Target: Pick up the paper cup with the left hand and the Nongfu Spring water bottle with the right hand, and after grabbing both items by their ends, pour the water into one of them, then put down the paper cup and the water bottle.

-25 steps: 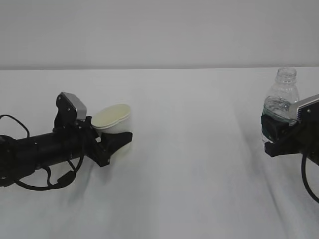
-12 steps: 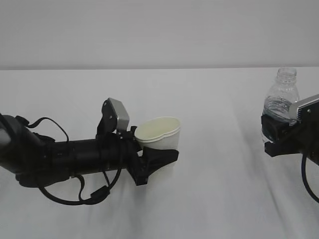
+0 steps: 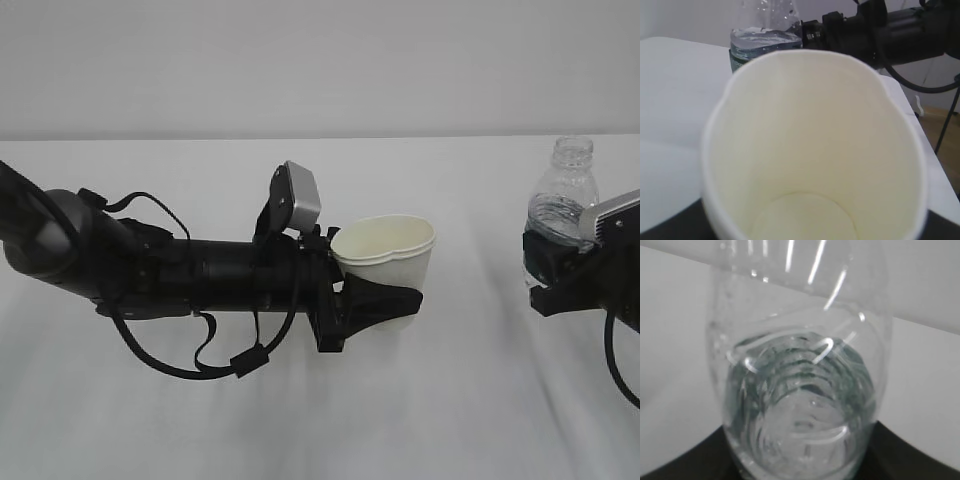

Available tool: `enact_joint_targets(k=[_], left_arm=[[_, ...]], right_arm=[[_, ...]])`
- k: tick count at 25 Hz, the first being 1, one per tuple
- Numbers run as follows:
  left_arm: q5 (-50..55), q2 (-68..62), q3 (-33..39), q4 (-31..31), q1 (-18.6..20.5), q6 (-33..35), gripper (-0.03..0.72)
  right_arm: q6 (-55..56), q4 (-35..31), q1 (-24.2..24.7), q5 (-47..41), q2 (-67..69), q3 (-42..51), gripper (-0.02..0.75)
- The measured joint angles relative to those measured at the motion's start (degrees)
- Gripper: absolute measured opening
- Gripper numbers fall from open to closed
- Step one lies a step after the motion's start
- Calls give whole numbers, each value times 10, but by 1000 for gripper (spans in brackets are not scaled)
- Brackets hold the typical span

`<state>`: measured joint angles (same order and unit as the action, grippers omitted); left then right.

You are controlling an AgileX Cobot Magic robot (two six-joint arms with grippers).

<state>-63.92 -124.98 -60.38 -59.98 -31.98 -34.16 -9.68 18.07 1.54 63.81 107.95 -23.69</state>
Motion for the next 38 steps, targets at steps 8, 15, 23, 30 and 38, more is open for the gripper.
enact_joint_targets(k=[8, 15, 23, 30, 38], left_arm=[[14, 0, -2, -24, -4, -5, 412], [31, 0, -5, -24, -22, -5, 412], [63, 0, -17, -25, -32, -5, 412], [63, 0, -19, -25, -33, -11, 412], [63, 0, -19, -25, -33, -14, 411]], right_arm=[[-9, 19, 0, 0, 0, 14, 354], [-30, 35, 0, 0, -1, 28, 354], [-48, 42, 0, 0, -64, 43, 354], [-50, 45, 0, -25, -137, 61, 354], [-22, 51, 0, -119, -208, 64, 354]])
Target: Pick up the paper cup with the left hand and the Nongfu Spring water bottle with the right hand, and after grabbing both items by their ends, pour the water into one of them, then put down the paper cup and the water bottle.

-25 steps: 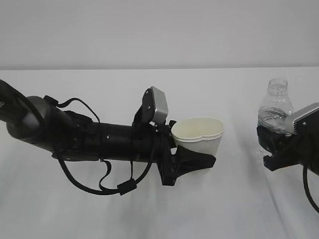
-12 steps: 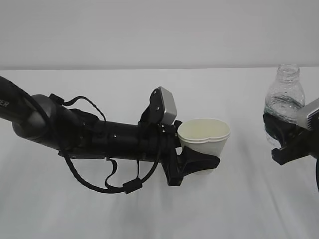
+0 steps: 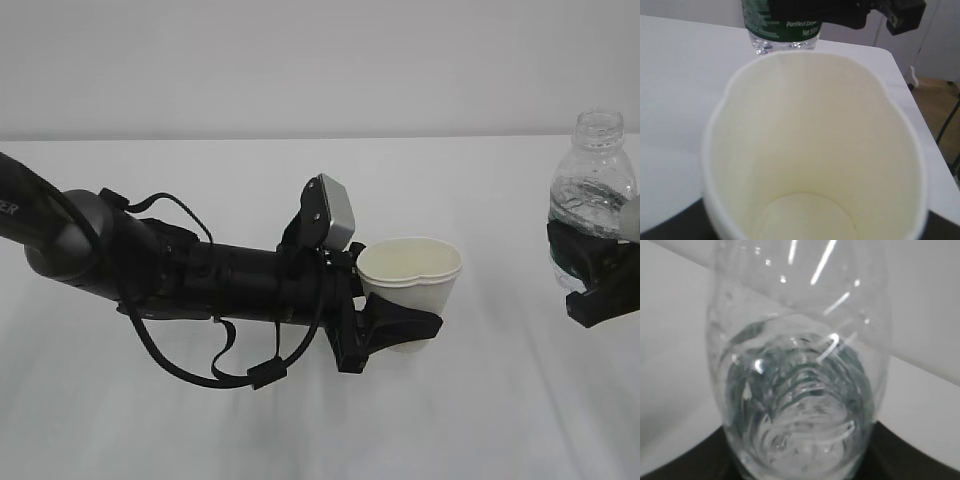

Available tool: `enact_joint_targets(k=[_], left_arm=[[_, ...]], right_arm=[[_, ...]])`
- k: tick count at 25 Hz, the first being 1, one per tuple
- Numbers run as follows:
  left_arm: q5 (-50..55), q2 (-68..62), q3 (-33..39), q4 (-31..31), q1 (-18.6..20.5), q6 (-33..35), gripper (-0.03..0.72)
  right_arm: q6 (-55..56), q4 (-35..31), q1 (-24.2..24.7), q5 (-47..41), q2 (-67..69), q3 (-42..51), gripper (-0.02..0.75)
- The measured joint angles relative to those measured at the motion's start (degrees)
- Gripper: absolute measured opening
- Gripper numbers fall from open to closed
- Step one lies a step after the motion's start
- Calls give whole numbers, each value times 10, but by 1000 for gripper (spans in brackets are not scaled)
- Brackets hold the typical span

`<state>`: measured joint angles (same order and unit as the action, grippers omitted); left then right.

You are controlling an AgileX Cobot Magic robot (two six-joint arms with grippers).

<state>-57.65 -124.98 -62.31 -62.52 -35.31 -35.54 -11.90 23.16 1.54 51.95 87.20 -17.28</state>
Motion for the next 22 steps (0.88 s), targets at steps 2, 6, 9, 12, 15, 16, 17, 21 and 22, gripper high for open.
enact_joint_targets(k=[2, 6, 9, 12, 15, 16, 17, 21, 22], left_arm=[[0, 0, 0, 0, 0, -1, 411], [0, 0, 0, 0, 0, -1, 406], [0, 0, 0, 0, 0, -2, 403], [0, 0, 0, 0, 0, -2, 403], [0, 0, 0, 0, 0, -2, 403], [0, 0, 0, 0, 0, -2, 403], [0, 0, 0, 0, 0, -2, 403], [0, 0, 0, 0, 0, -3, 402], [0, 0, 0, 0, 0, -3, 400]], right_arm=[[17, 10, 0, -13, -7, 1, 354], [51, 43, 0, -41, -18, 3, 354], [64, 51, 0, -53, -34, 3, 354], [73, 52, 0, -86, -64, 3, 354], [81, 52, 0, -108, -91, 3, 354], [83, 52, 0, -113, -98, 3, 354], [86, 52, 0, -119, -107, 3, 354], [104, 55, 0, -152, -133, 4, 354], [111, 56, 0, -160, -140, 4, 354]])
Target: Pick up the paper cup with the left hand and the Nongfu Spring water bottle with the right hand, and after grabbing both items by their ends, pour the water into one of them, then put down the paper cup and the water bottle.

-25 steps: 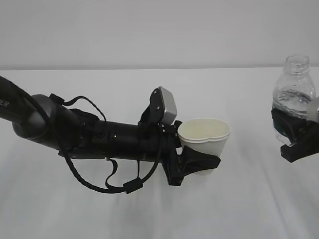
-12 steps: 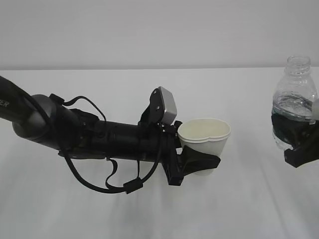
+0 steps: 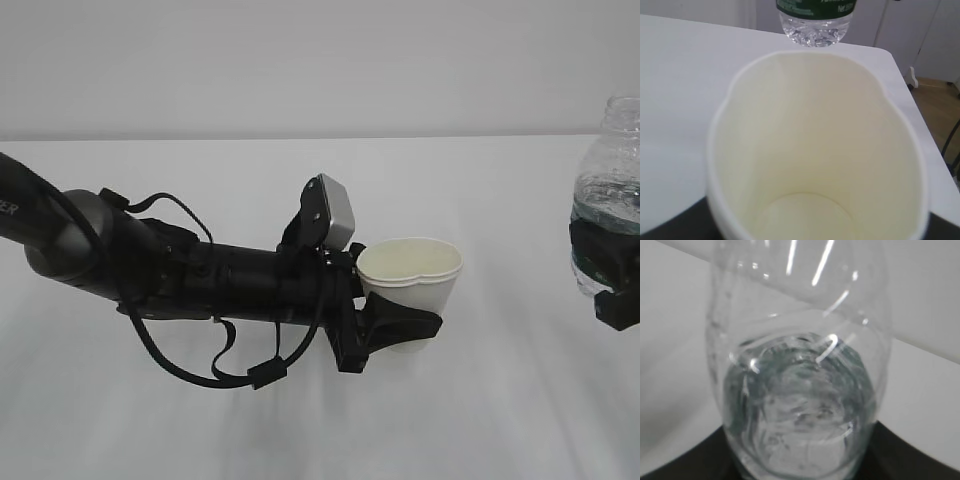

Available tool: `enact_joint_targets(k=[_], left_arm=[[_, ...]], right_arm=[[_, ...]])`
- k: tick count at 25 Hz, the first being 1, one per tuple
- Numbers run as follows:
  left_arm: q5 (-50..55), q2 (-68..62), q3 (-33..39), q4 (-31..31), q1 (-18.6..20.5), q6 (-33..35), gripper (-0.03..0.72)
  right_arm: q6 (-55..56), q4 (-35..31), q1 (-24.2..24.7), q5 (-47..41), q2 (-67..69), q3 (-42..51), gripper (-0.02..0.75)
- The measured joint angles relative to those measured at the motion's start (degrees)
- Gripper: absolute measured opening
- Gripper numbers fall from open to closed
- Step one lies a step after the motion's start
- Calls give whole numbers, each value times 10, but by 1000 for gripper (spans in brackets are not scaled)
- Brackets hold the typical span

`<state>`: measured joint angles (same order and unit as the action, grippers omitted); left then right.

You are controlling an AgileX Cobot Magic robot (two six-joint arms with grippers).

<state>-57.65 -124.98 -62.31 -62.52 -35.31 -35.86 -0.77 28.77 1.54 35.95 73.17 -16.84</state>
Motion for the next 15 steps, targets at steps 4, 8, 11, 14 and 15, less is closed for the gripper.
enact_joint_targets(k=[4, 8, 11, 14, 15], left_arm=[[0, 0, 0, 0, 0, 0, 400], [0, 0, 0, 0, -2, -1, 400], [1, 0, 0, 0, -12, -1, 400], [11, 0, 0, 0, -22, -1, 400], [14, 0, 0, 0, -24, -1, 400]], right_arm=[[17, 16, 0, -32, -26, 1, 354], [23, 28, 0, -43, -38, 1, 354], [24, 35, 0, -53, -42, 1, 354], [19, 35, 0, -60, -43, 1, 354], [14, 35, 0, -61, -43, 1, 354]])
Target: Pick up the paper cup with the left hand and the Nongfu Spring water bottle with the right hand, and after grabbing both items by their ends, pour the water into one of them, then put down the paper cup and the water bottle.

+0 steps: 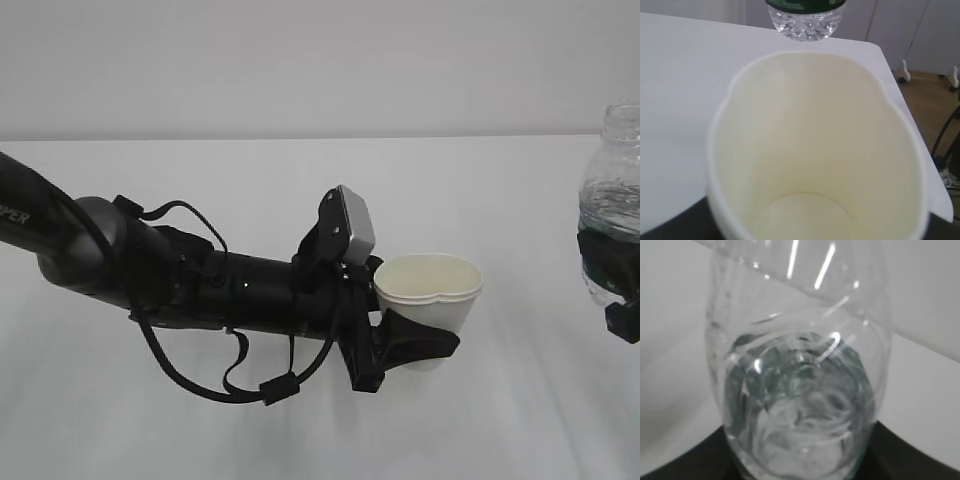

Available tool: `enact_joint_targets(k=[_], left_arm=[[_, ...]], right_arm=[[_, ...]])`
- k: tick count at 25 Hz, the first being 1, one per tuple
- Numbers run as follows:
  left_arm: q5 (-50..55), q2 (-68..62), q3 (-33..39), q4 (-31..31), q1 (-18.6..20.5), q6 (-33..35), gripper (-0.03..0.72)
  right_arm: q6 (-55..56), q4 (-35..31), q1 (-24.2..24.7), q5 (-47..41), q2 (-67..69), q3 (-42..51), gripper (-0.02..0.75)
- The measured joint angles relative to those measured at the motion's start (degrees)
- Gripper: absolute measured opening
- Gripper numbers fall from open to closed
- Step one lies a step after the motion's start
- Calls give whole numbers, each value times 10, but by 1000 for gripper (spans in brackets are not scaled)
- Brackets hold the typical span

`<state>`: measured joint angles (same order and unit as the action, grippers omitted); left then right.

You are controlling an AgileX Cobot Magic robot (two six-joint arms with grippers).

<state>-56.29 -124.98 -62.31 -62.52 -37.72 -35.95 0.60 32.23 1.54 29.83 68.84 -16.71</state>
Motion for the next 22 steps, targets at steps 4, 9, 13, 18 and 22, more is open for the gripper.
enact_joint_targets(k=[4, 9, 13, 18, 22], left_arm=[[1, 0, -2, 0, -3, 0, 400], [-4, 0, -9, 0, -9, -9, 400], [-21, 0, -9, 0, -13, -13, 400], [-25, 0, -9, 0, -26, -15, 400], [-27, 0, -10, -1, -30, -15, 400]], right_arm=[[-11, 5, 0, -2, 0, 0, 354], [-50, 15, 0, -9, 0, 0, 354], [-84, 18, 0, -32, 0, -6, 354], [-110, 18, 0, -53, 0, -19, 354], [-115, 22, 0, -54, 0, -19, 354]])
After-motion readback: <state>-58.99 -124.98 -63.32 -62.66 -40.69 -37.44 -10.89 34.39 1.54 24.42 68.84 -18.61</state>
